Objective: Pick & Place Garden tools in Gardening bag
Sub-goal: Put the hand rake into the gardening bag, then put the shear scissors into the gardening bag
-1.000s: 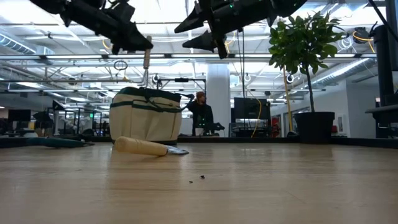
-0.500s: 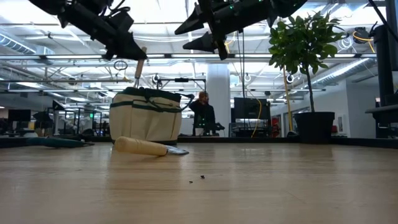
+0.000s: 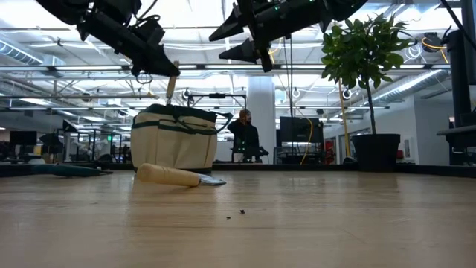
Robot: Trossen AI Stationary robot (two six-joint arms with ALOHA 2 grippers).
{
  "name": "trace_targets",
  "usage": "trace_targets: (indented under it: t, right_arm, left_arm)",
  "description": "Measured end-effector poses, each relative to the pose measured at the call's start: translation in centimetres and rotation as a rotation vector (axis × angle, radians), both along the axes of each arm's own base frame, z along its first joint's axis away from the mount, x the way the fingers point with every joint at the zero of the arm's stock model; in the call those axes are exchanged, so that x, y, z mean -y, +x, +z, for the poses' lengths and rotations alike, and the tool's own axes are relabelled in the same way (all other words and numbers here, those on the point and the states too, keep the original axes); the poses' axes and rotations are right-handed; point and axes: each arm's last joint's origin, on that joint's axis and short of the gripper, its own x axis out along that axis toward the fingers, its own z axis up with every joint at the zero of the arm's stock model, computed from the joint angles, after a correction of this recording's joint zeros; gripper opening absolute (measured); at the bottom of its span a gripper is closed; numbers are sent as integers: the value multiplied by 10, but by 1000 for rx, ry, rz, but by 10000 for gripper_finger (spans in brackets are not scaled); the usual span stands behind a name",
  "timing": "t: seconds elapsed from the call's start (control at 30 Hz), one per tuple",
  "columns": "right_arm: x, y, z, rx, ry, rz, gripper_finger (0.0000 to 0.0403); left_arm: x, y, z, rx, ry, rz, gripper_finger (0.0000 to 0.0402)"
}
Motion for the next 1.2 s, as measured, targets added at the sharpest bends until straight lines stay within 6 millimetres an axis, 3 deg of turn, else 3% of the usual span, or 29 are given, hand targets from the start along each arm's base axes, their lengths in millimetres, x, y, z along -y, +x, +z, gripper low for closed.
trace_targets:
  t: [0.27,0.43,0.8,1.2]
  right_arm:
    - [0,0,0,-1,-2,-1,215]
    - [1,0,0,-1,-3,-1,215]
    - [1,0,0,-1,-1,-3,215]
    - [1,0,0,0,0,-3,215]
  left_arm:
    - [2,-4,-27,-69,-97,15,65]
    - [4,-6,-45,-23,-114,16,65]
    - [6,-8,-58,-24,-138,13,66]
    - [6,-9,-57,-21,-134,14,224]
